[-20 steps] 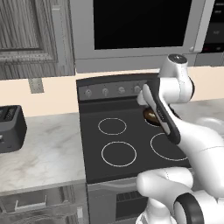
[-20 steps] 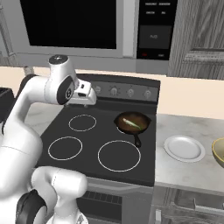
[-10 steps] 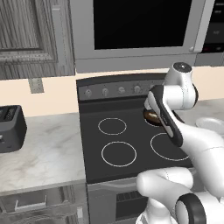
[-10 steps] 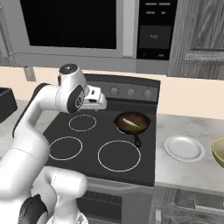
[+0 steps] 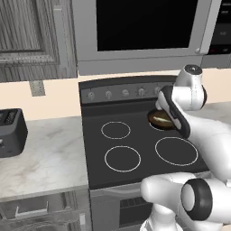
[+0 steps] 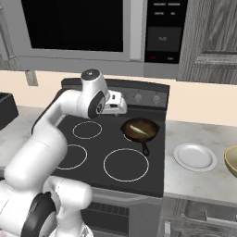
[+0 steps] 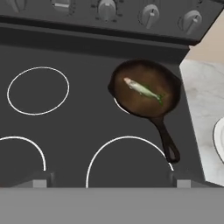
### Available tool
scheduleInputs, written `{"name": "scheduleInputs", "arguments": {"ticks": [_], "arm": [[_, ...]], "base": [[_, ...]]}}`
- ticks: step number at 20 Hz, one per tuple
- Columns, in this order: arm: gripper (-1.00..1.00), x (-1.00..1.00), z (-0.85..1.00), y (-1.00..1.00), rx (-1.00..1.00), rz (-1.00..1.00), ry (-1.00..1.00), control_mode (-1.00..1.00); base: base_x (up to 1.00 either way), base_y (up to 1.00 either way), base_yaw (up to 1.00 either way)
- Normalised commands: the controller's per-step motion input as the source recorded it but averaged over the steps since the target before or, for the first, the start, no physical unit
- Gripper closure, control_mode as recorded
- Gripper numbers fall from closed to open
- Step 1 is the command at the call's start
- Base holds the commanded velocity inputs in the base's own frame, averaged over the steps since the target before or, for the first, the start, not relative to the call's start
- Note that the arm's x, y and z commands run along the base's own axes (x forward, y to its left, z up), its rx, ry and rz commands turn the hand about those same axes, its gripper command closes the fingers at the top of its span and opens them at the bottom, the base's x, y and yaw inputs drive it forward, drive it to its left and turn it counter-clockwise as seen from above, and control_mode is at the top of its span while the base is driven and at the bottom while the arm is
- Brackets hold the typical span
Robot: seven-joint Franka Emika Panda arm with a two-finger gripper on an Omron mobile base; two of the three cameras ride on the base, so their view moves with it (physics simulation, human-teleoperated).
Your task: Place the fish on the plate and place the avocado on the same plate.
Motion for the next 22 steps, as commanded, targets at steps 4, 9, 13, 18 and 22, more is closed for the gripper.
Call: {"name": "scheduleInputs", "arguments": {"ticks": [4,9,13,18,22], "arm": [[-1.0,0.51,-0.17,-0.39,-0.05,0.0,0.0,-1.0],[-1.0,0.51,-0.25,-0.4,-0.01,0.09,0.0,-1.0],[-1.0,0.39,-0.38,-0.38,0.0,0.13,0.0,-1.0],[-1.0,0.4,-0.33,-0.35,0.0,0.15,0.0,-1.0],[-1.0,0.47,-0.32,-0.04,-0.02,0.15,0.11,-1.0]], "base": [[0.0,0.0,0.0],[0.0,0.0,0.0],[0.0,0.0,0.0],[0.0,0.0,0.0],[0.0,0.0,0.0]]}}
